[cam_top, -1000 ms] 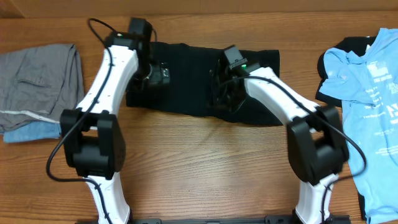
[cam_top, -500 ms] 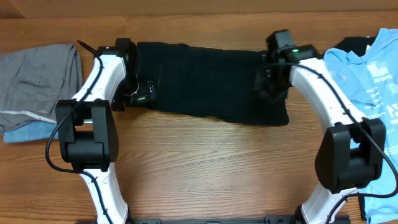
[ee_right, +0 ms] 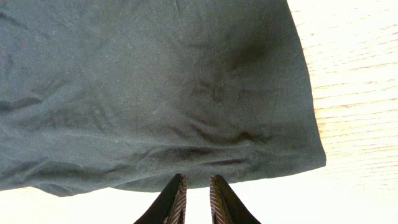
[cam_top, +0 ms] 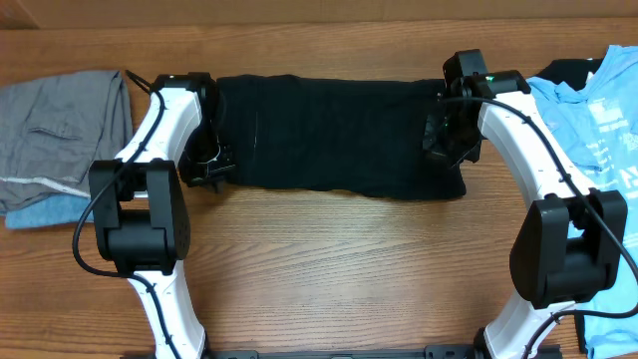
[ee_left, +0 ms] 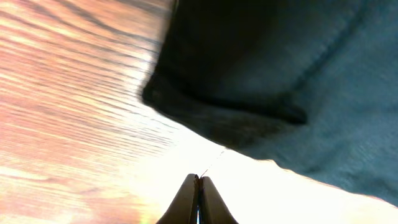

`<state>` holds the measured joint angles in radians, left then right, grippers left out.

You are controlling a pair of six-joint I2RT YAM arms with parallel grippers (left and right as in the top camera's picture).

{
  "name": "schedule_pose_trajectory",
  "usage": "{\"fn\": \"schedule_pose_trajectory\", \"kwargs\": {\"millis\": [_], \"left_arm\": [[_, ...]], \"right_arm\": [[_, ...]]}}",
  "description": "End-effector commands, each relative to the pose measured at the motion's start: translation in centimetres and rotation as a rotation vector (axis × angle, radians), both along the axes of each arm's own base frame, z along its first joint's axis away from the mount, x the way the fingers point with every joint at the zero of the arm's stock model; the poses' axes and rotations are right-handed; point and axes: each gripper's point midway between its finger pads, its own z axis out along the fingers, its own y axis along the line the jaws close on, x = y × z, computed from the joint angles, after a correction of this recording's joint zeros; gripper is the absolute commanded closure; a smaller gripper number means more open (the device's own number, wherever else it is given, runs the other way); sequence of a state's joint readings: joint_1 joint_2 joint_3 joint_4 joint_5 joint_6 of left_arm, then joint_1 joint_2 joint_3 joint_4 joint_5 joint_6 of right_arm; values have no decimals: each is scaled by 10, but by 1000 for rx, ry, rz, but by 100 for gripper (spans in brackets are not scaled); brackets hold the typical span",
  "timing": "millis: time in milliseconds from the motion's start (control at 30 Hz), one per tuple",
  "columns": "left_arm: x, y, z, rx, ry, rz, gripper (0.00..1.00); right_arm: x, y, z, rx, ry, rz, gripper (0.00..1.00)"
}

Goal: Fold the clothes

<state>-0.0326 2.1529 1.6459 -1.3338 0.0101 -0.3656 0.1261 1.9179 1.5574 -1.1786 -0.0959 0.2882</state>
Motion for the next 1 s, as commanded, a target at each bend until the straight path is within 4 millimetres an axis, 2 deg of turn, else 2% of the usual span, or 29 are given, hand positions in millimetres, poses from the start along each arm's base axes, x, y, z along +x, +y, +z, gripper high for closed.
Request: {"fn": "schedule_pose_trajectory", "kwargs": {"millis": [0, 67, 233, 300, 367, 400, 500, 633, 833, 867, 933, 967], "left_arm": [[8, 17, -5, 89, -30, 38, 96], [13, 21, -5, 70, -47, 59, 92], [29, 29, 11, -189, -112, 74, 71], [40, 32, 17, -314, -180, 56, 30], [50, 37, 21, -420, -257, 29, 9], [53, 38, 22, -441, -278, 17, 7], [59, 39, 17, -450, -308, -19, 4], [67, 29, 3, -450, -333, -60, 3], [66, 6, -31, -462, -297, -101, 4], [65, 5, -36, -465, -286, -99, 6], [62, 3, -45, -467, -261, -92, 23], [62, 3, -46, -467, -257, -91, 38]], "right_arm": [[1, -4, 3, -12, -9, 0, 83], [0, -4, 3, -13, -7, 3, 82], [3, -3, 3, -13, -20, 21, 81], [5, -3, 4, -12, -31, 22, 81], [5, -3, 4, -12, -32, 22, 81], [6, -3, 4, -12, -34, 22, 81], [9, -3, 4, -10, -45, 21, 81], [13, 1, 5, 13, -63, 24, 80], [13, 4, 5, 24, -62, 26, 80], [13, 4, 5, 27, -62, 26, 80], [13, 8, 6, 49, -66, 31, 81], [16, 14, 8, 81, -81, 65, 84]]}}
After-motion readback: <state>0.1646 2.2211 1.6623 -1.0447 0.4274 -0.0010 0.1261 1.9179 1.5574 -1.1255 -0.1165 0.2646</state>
